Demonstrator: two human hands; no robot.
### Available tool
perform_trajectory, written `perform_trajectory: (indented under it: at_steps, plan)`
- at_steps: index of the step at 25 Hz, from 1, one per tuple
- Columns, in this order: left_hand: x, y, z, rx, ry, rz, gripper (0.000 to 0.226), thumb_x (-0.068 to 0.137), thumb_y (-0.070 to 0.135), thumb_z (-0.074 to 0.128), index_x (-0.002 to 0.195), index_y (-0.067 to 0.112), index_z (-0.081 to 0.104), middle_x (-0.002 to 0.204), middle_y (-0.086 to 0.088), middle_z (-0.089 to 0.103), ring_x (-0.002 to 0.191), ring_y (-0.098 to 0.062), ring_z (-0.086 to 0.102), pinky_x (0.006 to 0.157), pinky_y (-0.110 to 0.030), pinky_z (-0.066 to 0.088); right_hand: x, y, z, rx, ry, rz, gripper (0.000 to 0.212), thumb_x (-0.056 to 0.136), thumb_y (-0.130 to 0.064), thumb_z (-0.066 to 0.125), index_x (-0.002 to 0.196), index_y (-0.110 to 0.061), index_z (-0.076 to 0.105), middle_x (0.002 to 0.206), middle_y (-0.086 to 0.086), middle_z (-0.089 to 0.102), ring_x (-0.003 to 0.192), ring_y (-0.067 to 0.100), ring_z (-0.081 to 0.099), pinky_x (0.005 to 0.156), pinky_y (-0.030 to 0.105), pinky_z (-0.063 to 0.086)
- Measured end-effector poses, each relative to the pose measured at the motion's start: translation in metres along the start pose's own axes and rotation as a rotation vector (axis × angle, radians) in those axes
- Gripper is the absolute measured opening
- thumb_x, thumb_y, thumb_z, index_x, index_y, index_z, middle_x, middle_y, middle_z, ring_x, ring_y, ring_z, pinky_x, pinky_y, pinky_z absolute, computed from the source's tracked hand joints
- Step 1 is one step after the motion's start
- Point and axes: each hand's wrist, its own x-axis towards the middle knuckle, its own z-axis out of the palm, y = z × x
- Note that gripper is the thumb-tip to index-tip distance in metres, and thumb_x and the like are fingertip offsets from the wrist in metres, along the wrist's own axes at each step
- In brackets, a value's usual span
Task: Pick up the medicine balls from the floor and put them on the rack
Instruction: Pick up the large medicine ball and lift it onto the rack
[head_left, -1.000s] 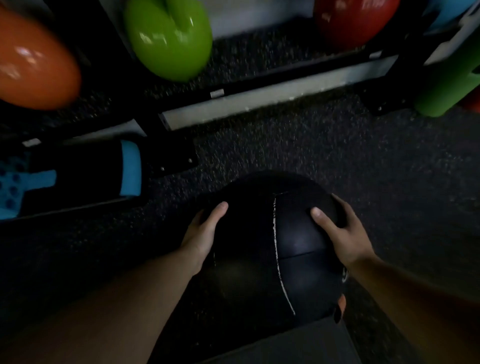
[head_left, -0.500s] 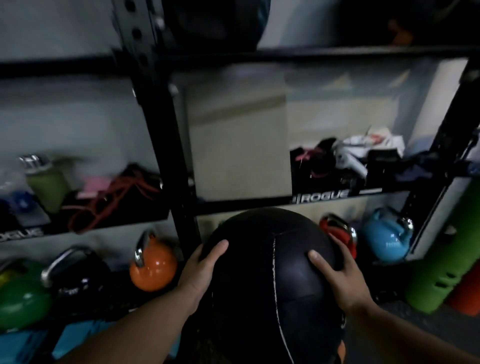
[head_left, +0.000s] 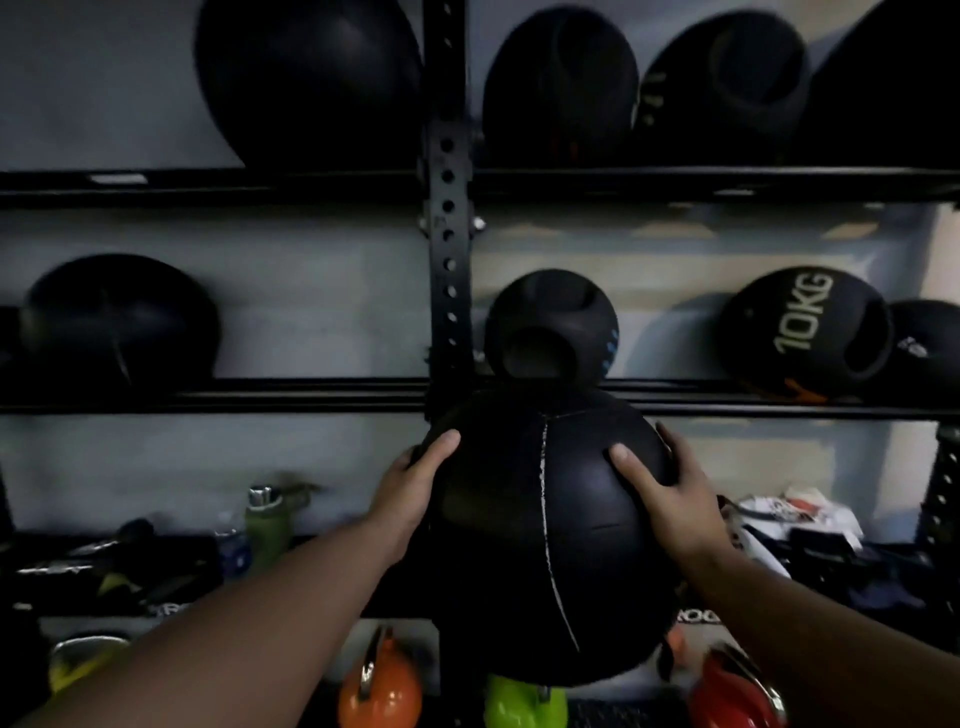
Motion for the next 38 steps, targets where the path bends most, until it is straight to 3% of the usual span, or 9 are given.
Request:
perform_trajectory:
  at_steps: [6,10,15,19,22,26,31,35,38]
  plan:
    - [0.039,0.129,-0.121,0.053,0.066,0.17,0.093,0.053,0.077,0.085,0.123,0.017,0.078,0.115,-0.009,0.082,0.11,-0.032,0.076,0.107,-0.049,0.055,0.03,-0.113,0.115,0.122,-0.072,-0.079,0.123,0.051,-0.094,0.074,0.155,-0.036,0.042,0.151,-0.002,0.052,0.134,0.019,0.054,0.115,0.042,0.043]
    - [0.06,0.192,-0.193,0.099,0.115,0.206,0.089,0.047,0.08,0.087,0.113,0.021,0.081,0.103,-0.004,0.084,0.098,-0.029,0.081,0.093,-0.043,0.06,0.05,-0.166,0.193,0.2,-0.128,-0.089,0.122,0.051,-0.095,0.073,0.155,-0.041,0.04,0.151,-0.001,0.05,0.131,0.022,0.054,0.106,0.037,0.046]
    - [0.112,0.235,-0.248,0.118,0.191,0.256,0.1,0.031,0.09,0.084,0.109,0.026,0.083,0.101,0.0,0.084,0.099,-0.024,0.08,0.095,-0.044,0.059,0.106,-0.195,0.28,0.23,-0.152,-0.118,0.122,0.048,-0.098,0.071,0.154,-0.043,0.042,0.152,-0.002,0.049,0.134,0.022,0.053,0.111,0.044,0.045]
    - [0.184,0.226,-0.274,0.15,0.201,0.297,0.093,0.049,0.085,0.084,0.119,0.024,0.081,0.111,-0.002,0.083,0.108,-0.026,0.078,0.103,-0.045,0.056,0.161,-0.167,0.349,0.233,-0.165,-0.149,0.117,0.053,-0.096,0.07,0.152,-0.038,0.046,0.149,0.001,0.051,0.134,0.024,0.053,0.111,0.043,0.045]
    - [0.242,0.217,-0.295,0.061,0.21,0.291,0.081,0.061,0.07,0.083,0.122,0.018,0.08,0.118,-0.01,0.081,0.112,-0.03,0.077,0.096,-0.042,0.058,0.214,-0.163,0.409,0.232,-0.123,-0.273,0.087,0.066,-0.09,0.067,0.134,-0.035,0.065,0.134,-0.005,0.065,0.126,0.015,0.06,0.109,0.038,0.047]
    - [0.292,0.221,-0.301,0.195,0.185,0.457,0.09,0.066,0.064,0.08,0.139,0.011,0.069,0.133,-0.015,0.074,0.123,-0.03,0.071,0.109,-0.043,0.053,0.288,-0.173,0.459,0.238,-0.195,-0.487,0.044,0.083,-0.064,0.075,0.108,-0.029,0.08,0.104,-0.013,0.078,0.103,0.0,0.07,0.095,0.027,0.055]
    - [0.325,0.204,-0.305,0.23,0.202,0.56,0.096,0.058,0.061,0.088,0.143,0.022,0.066,0.126,0.0,0.077,0.113,-0.013,0.075,0.09,-0.025,0.058,0.333,-0.16,0.49,0.155,-0.221,-0.414,0.044,0.074,-0.076,0.073,0.083,-0.034,0.082,0.084,-0.021,0.078,0.086,-0.006,0.071,0.074,0.018,0.052]
    - [0.304,0.207,-0.309,0.301,0.162,0.54,0.066,0.058,0.077,0.086,0.118,0.053,0.073,0.112,0.018,0.08,0.106,-0.003,0.075,0.086,-0.017,0.055,0.315,-0.173,0.471,-0.051,-0.208,-0.411,0.06,0.077,-0.081,0.061,0.108,-0.035,0.082,0.102,-0.015,0.079,0.105,0.001,0.068,0.086,0.021,0.051]
    - [0.27,0.193,-0.32,0.46,0.157,0.507,0.102,0.057,0.097,0.07,0.147,0.049,0.057,0.14,0.013,0.066,0.124,-0.01,0.065,0.099,-0.026,0.05,0.261,-0.157,0.433,-0.064,-0.261,-0.31,0.053,0.091,-0.063,0.067,0.132,-0.029,0.072,0.127,-0.003,0.073,0.122,0.016,0.064,0.107,0.036,0.049]
